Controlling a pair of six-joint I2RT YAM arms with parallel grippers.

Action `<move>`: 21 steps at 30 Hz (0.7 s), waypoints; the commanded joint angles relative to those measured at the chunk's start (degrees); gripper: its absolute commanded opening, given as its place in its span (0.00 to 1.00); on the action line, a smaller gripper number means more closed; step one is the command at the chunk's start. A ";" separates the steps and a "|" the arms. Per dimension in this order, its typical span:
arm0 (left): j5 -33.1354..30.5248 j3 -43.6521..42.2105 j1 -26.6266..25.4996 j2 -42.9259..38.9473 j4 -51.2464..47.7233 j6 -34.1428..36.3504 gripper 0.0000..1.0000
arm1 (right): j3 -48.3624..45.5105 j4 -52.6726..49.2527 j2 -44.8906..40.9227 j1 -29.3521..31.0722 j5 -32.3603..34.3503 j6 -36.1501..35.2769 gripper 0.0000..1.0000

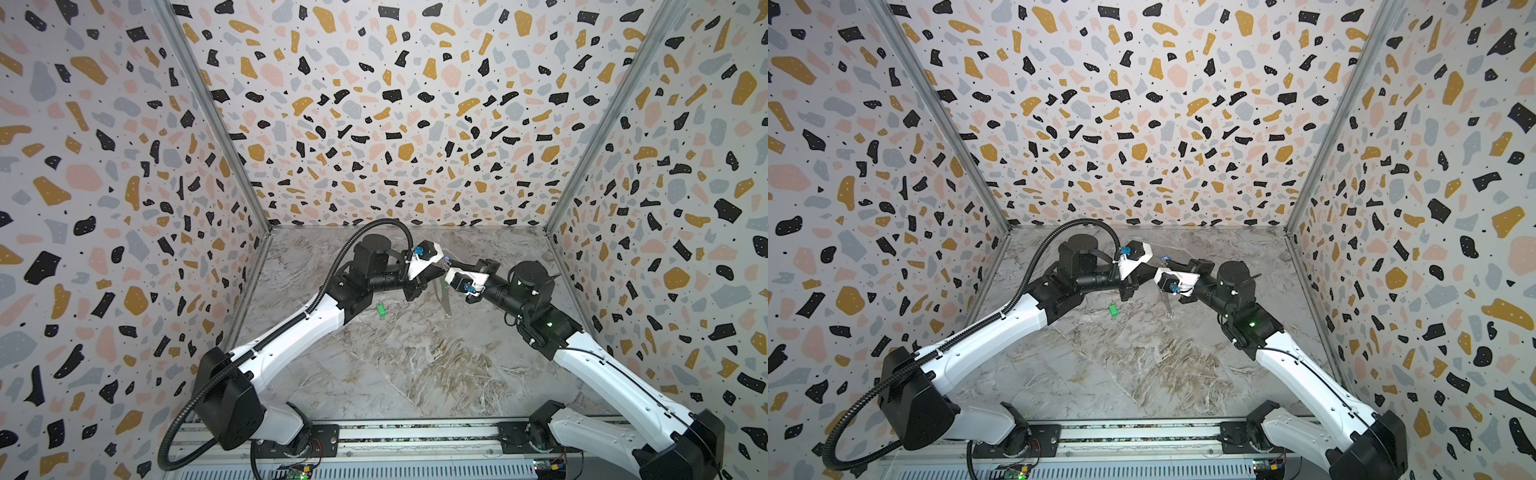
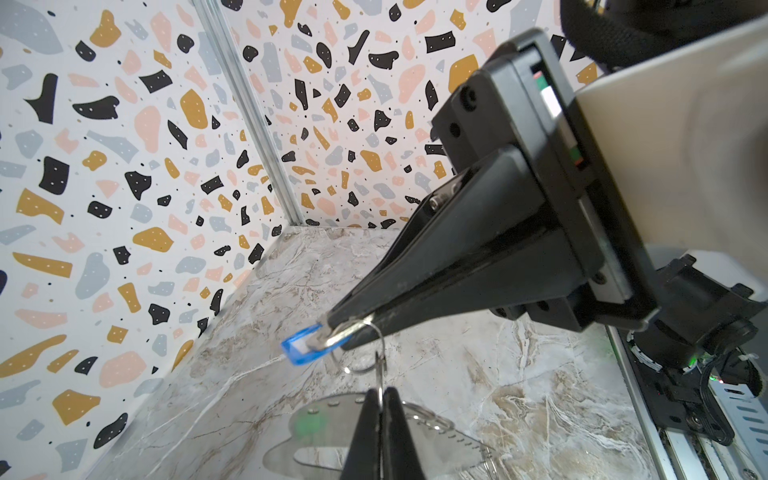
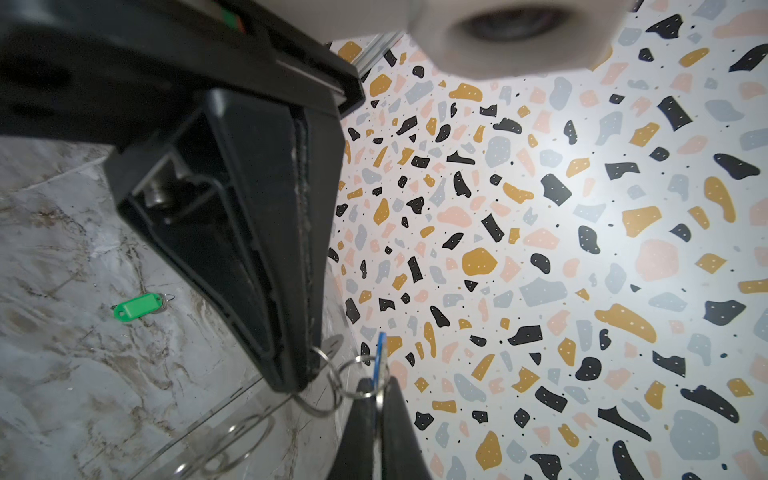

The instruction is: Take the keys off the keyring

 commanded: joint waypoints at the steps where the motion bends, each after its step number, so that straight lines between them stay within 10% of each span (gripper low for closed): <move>1: 1.16 -1.65 -0.74 -2.27 2.28 2.24 0.00 | -0.67 5.62 -2.32 -0.37 -0.96 1.35 0.00; 21: -4.93 3.11 -2.81 0.50 -2.45 2.97 0.00 | 1.27 5.18 -0.40 3.56 4.19 -0.73 0.00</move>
